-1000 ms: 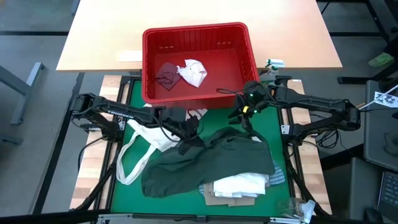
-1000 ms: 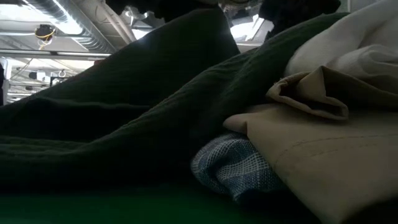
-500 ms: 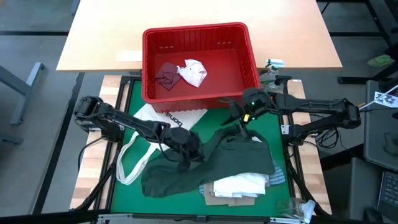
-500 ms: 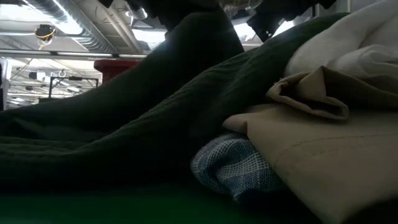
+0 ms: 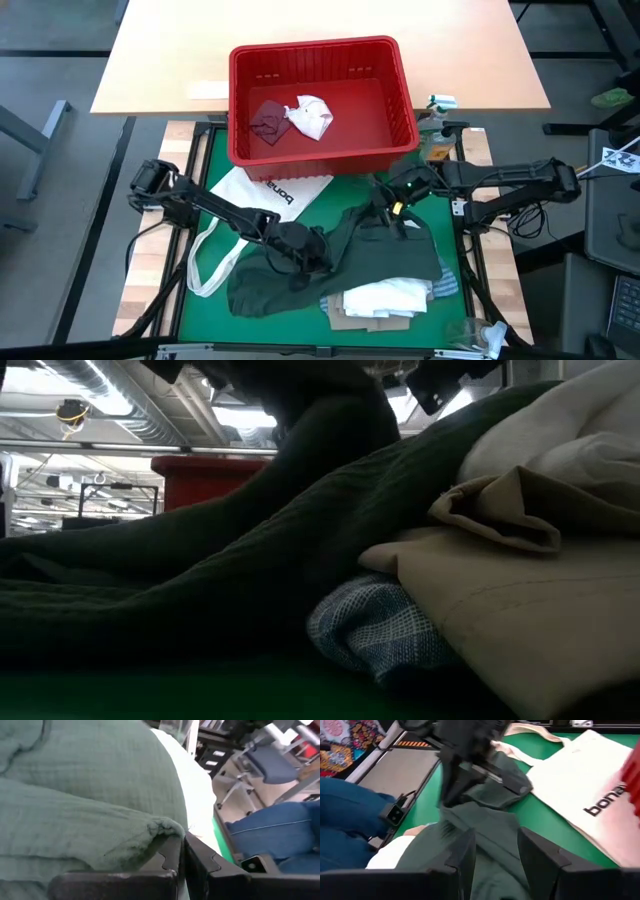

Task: Fold Laundry from Bin
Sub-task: Fold the green shirt

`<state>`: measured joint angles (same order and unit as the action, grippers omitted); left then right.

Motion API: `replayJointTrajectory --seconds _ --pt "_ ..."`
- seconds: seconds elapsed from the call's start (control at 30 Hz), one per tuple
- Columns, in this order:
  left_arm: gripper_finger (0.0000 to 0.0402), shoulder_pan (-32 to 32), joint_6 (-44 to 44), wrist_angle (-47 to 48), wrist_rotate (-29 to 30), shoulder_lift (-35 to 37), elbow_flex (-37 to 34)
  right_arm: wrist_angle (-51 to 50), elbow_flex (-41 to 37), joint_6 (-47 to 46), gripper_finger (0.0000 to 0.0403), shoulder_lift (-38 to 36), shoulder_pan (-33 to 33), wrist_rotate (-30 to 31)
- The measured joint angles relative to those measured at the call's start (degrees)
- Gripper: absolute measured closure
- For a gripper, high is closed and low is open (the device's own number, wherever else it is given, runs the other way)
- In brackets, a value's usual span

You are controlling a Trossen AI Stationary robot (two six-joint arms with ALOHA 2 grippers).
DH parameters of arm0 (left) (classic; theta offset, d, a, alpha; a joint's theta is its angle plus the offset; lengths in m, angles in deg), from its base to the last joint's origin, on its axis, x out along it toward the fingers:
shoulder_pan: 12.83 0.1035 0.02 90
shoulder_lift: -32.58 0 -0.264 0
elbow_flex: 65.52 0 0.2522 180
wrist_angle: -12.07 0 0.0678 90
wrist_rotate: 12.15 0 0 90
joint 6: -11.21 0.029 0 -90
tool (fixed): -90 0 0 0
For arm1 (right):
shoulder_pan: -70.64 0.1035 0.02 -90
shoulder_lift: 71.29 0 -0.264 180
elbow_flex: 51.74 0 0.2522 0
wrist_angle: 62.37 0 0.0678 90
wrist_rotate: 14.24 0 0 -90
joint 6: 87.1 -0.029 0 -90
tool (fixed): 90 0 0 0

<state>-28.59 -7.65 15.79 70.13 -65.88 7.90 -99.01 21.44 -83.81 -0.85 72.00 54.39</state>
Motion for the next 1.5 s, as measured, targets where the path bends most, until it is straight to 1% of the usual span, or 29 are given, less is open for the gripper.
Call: replayJointTrajectory --seconds 0.17,0.3,0.5,0.63,0.83,0.93,1.03,1.1,1.2,1.3,1.37,1.5 --pt "0.0392 -1.05 0.01 -0.26 3.73 -2.48 0.00 0.00 0.00 0.00 0.0256 0.00 3.12 -0.02" --pt "0.0391 -2.20 -0.07 -2.45 5.26 -4.83 0.00 0.01 0.00 -0.02 0.0256 0.00 5.31 0.06" --pt "0.0386 -3.38 -1.69 -5.75 5.42 -6.40 -0.02 0.01 0.00 -0.02 0.0256 0.00 7.82 5.50" --pt "0.0358 -3.36 -4.81 -8.68 5.79 -6.40 -0.02 -0.01 0.00 -0.04 0.0256 0.00 7.78 5.73" --pt "0.0291 -3.16 -4.90 -10.37 5.19 -6.25 -0.02 -0.08 0.00 -0.05 0.0256 0.00 7.68 5.61" --pt "0.0267 -3.14 -3.94 -10.84 5.18 -5.54 -0.02 -0.67 0.00 -0.07 0.0256 0.00 7.68 5.44" --pt "0.0254 -3.39 -1.17 -10.11 5.13 -5.26 -0.02 -1.22 -0.02 -0.07 0.0256 0.00 7.68 5.37" --pt "0.0250 -3.58 -0.18 -9.49 4.37 -5.26 -0.02 -1.59 -0.02 -0.06 0.0256 0.00 7.68 5.33" --pt "0.0248 -3.80 -0.16 -7.59 1.31 -5.24 -0.02 -1.56 -0.02 -0.04 0.0256 0.00 7.68 5.33" --pt "0.0251 -3.82 -0.56 -5.23 0.28 -5.24 -0.02 -1.50 -0.02 -0.06 0.0256 0.00 7.68 5.31" --pt "0.0254 -3.80 -1.99 -4.01 0.05 -5.24 -0.02 -1.14 -0.02 -0.05 0.0256 0.80 7.68 5.31" --pt "0.0264 -3.60 -5.35 -2.54 -2.76 -5.18 -0.02 -1.18 -0.02 -0.32 0.0256 3.89 7.68 5.31"
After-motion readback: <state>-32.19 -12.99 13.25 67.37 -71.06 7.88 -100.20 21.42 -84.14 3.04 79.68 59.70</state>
